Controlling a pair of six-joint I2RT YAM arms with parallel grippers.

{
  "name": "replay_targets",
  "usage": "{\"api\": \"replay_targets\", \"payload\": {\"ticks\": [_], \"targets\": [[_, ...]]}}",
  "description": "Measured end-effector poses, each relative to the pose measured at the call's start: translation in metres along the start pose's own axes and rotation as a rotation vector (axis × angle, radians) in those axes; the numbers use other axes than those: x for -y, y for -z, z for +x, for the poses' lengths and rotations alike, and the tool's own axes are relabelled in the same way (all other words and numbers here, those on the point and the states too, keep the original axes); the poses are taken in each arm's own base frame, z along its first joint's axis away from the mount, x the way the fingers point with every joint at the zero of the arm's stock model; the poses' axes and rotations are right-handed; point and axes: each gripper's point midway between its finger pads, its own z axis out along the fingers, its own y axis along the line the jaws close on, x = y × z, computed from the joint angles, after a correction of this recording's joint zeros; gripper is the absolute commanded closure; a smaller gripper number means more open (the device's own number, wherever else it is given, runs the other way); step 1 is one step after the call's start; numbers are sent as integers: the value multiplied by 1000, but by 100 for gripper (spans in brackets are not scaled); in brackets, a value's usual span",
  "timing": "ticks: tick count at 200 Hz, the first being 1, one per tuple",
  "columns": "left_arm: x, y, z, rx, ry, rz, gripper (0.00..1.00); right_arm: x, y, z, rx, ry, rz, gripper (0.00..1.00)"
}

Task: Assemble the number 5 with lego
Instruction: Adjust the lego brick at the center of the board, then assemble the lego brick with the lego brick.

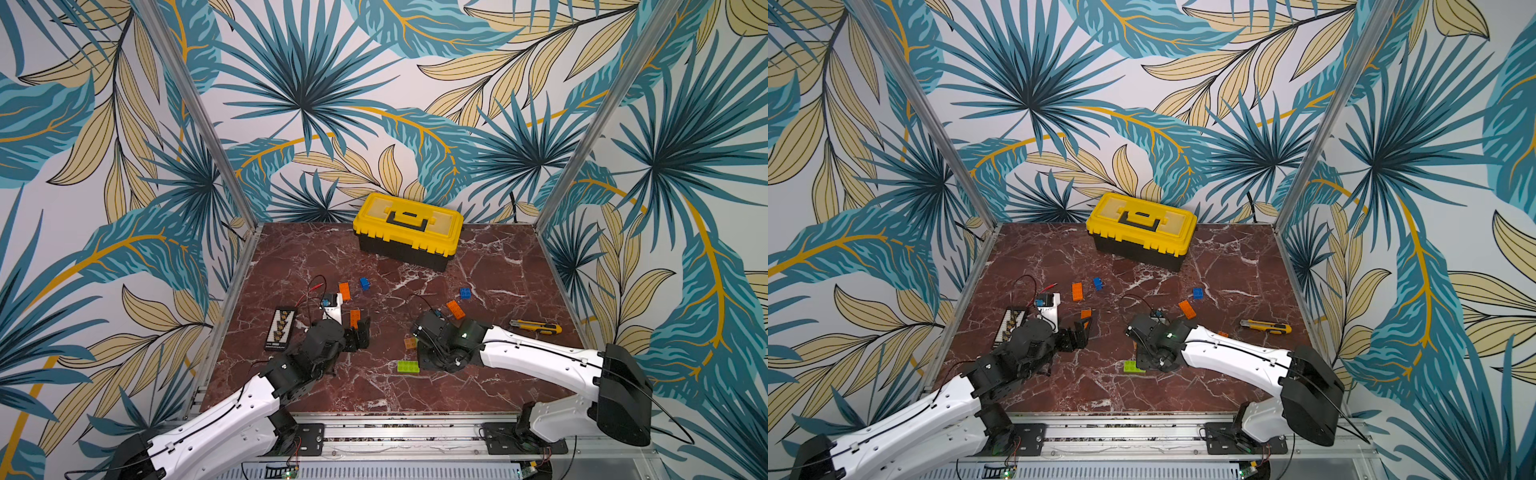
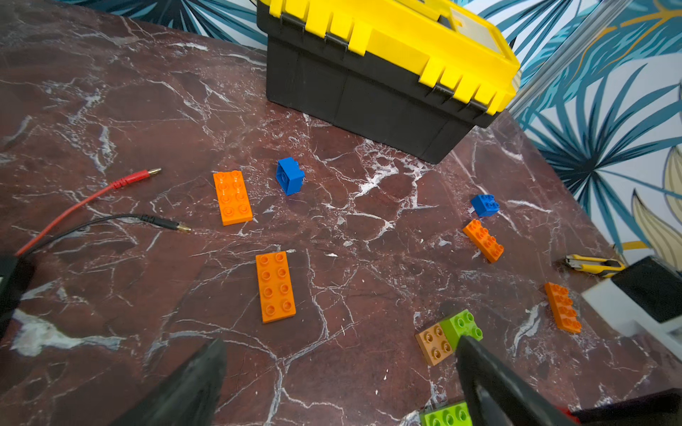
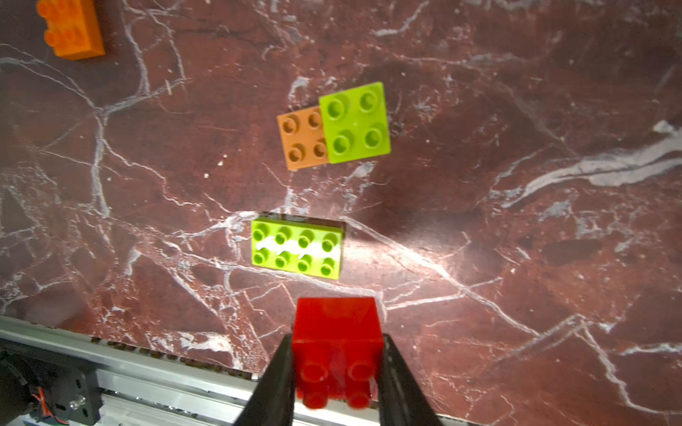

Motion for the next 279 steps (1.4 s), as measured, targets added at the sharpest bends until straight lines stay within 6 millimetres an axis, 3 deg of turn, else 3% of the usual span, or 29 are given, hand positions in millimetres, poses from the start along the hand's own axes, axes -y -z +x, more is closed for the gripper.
{"api": "replay_targets", "payload": {"ticks": [51,116,279], "targets": [[-3,4,2,19,47,14,0,-32,-8,-1,-4,20,18,80],[-8,3,3,20,61,-7,0,-46,-5,-3,-2,21,11,81],[-27,-2,17,-23,136,-78,0,-47,-26,4,-56,20,107,81]]}}
